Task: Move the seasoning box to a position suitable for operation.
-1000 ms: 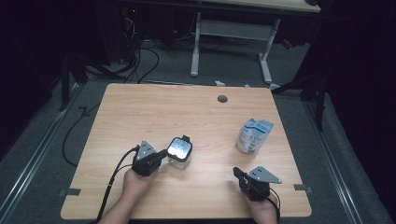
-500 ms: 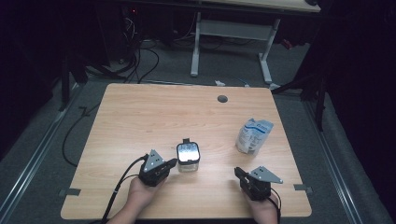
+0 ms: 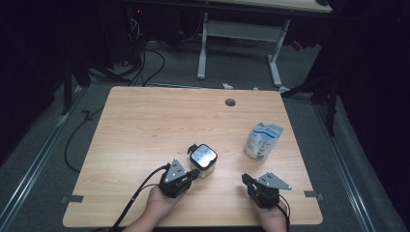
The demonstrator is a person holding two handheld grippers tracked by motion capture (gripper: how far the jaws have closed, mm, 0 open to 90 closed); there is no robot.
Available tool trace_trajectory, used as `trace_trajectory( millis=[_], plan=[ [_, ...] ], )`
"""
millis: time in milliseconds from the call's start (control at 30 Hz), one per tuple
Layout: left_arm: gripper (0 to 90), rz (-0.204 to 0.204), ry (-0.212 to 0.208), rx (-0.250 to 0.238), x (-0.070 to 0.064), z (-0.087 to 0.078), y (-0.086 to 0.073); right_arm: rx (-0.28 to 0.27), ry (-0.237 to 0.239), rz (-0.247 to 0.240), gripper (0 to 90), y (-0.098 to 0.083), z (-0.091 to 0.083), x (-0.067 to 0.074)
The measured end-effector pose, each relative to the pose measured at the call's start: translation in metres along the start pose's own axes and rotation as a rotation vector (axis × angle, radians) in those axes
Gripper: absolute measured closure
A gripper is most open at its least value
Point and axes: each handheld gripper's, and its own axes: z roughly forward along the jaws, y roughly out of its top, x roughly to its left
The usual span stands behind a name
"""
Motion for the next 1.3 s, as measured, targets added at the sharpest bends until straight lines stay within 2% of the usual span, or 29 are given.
trace_trajectory(
  millis=[100,200,233,267,300,333,367,500,533,567,600,633,667,733,800,967,1067,1267,1300],
  plan=[
    [80.1,0.005,0.019,0.003,0.004,-0.004,-0.001,-0.002,0.01,-0.007,84.4,0.002,0.002,0.004],
    [73.3,0.001,0.061,-0.03,0.018,-0.016,0.008,0.005,0.023,-0.017,84.6,0.007,0.011,0.013],
    [70.6,0.001,0.061,-0.03,0.018,-0.016,0.008,0.006,0.026,-0.025,85.1,0.009,0.016,0.016],
    [67.8,0.021,0.101,-0.061,0.029,-0.023,0.017,0.014,0.026,-0.035,86.4,0.012,0.022,0.02],
    [65.6,0.021,0.101,-0.061,0.029,-0.023,0.017,0.014,0.026,-0.035,86.4,0.012,0.022,0.02],
    [64.5,0.011,0.129,-0.081,0.041,-0.031,0.027,0.029,0.029,-0.07,88.1,0.016,0.035,0.027],
    [64.7,0.011,0.129,-0.081,0.041,-0.031,0.027,0.029,0.029,-0.07,88.1,0.016,0.035,0.027],
    [69.4,0.006,0.167,-0.109,0.065,-0.048,0.045,0.042,0.029,-0.098,89.6,0.025,0.053,0.038],
    [70.3,-0.003,0.179,-0.115,0.072,-0.053,0.047,0.047,0.025,-0.101,89.6,0.027,0.057,0.04],
    [73.0,-0.021,0.201,-0.127,0.085,-0.062,0.05,0.054,0.023,-0.115,89.6,0.032,0.062,0.043],
    [72.9,-0.021,0.201,-0.127,0.085,-0.062,0.05,0.054,0.023,-0.117,89.6,0.034,0.064,0.044],
    [72.6,-0.052,0.231,-0.133,0.094,-0.069,0.053,0.057,0.019,-0.118,89.6,0.037,0.065,0.045],
    [72.4,-0.065,0.24,-0.136,0.097,-0.071,0.056,0.054,0.02,-0.118,89.6,0.038,0.067,0.045],
    [72.0,-0.07,0.247,-0.144,0.099,-0.072,0.058,0.054,0.023,-0.116,89.6,0.04,0.068,0.045],
    [69.6,-0.079,0.256,-0.174,0.101,-0.075,0.062,0.059,0.032,-0.124,89.7,0.044,0.073,0.047],
    [66.5,-0.069,0.266,-0.171,0.1,-0.074,0.061,0.067,0.045,-0.129,89.3,0.051,0.084,0.05],
    [64.8,-0.063,0.27,-0.17,0.099,-0.072,0.06,0.064,0.051,-0.111,89.1,0.054,0.087,0.05],
    [57.4,-0.037,0.242,-0.167,0.093,-0.068,0.055,0.053,0.046,-0.122,84.7,0.047,0.07,0.047],
    [55.6,-0.031,0.236,-0.164,0.091,-0.067,0.054,0.045,0.04,-0.121,82.9,0.042,0.061,0.043]
  ],
)
